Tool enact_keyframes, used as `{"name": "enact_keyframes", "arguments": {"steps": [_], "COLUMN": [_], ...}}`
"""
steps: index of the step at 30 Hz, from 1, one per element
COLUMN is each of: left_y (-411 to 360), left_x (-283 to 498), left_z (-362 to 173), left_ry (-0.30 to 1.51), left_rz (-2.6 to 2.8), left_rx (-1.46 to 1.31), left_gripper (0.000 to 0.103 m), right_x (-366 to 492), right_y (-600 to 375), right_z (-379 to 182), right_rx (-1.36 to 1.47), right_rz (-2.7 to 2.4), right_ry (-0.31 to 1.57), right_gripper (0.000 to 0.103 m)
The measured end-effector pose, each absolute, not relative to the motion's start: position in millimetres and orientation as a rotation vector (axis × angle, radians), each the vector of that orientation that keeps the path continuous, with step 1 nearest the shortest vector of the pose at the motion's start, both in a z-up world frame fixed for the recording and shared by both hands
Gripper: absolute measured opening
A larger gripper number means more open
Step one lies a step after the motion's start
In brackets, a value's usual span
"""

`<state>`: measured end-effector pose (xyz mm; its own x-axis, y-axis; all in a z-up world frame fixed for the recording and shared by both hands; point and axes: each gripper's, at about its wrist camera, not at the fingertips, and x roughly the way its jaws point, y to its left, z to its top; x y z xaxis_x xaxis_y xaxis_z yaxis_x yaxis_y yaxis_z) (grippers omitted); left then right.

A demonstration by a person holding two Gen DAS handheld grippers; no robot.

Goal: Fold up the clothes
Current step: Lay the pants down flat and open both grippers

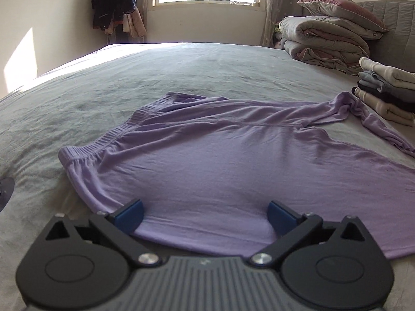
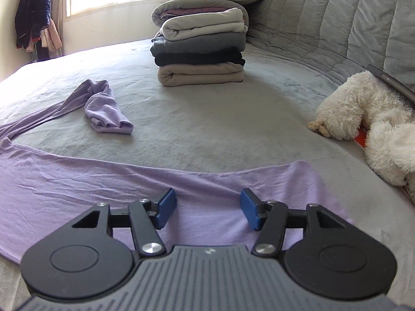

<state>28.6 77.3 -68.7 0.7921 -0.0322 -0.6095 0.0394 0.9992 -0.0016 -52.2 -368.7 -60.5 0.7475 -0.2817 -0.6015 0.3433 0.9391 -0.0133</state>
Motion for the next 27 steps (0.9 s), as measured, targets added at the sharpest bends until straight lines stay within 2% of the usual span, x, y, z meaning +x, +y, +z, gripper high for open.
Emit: {"name": "enact_keyframes", "arguments": {"steps": [15,24,27], "left_y": [78.4,76.9,76.6], "left_x": [27.8,26.9,26.5], "left_z": [-67.6,-67.1,-66.9], "left_ry": [0.652,0.653,0.652], "left_rz": [-0.042,-0.041,-0.041], "left_rx": [0.009,0.012,0.012], "left_gripper": [0.102,0.103,0.103], "right_x": [-46.4,-88.2,-101.5], "right_y": [-436.3,-456.4,-448.1], "right_z": [-54.7,-31.0,-34.2], "right_rx": [0.121,0.219,0.218], "right_rz": [-0.534,-0.560,-0.545], "right_ry": [0.644,0.617,0.629], "right_gripper": [0.058,0.059,0.049]}}
